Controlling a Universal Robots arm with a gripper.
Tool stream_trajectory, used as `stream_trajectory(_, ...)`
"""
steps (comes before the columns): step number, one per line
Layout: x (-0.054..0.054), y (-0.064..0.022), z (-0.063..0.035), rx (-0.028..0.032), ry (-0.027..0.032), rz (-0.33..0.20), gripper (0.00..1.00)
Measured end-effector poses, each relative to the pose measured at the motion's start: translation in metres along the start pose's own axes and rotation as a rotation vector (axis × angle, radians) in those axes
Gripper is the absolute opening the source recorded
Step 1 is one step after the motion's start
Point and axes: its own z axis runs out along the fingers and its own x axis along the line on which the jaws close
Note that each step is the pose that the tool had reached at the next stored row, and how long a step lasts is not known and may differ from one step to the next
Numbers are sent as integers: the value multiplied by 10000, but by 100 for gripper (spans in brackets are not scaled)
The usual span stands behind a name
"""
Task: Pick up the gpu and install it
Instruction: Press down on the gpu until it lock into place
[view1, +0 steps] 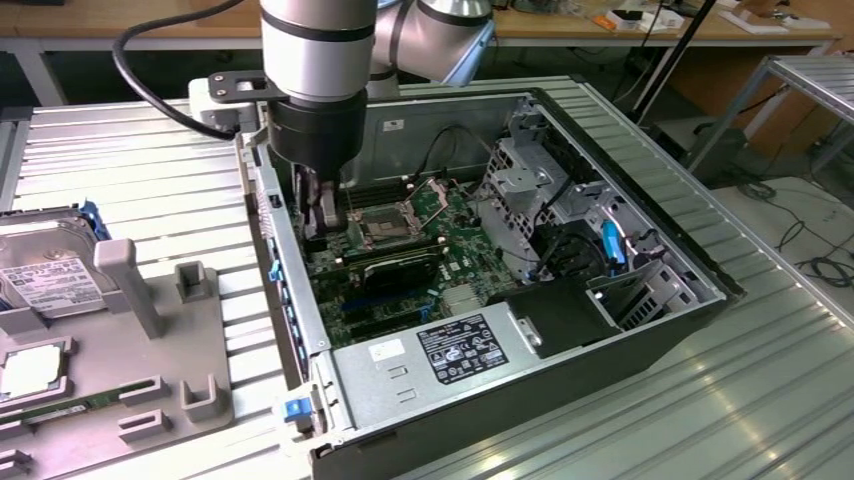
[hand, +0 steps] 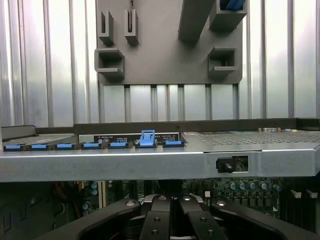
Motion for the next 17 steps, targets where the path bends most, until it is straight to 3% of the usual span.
stream_trajectory(9,-5,20,-21,-58,-10,299,11)
stream_trajectory(17,-7,31,13,-66,-15,446,11)
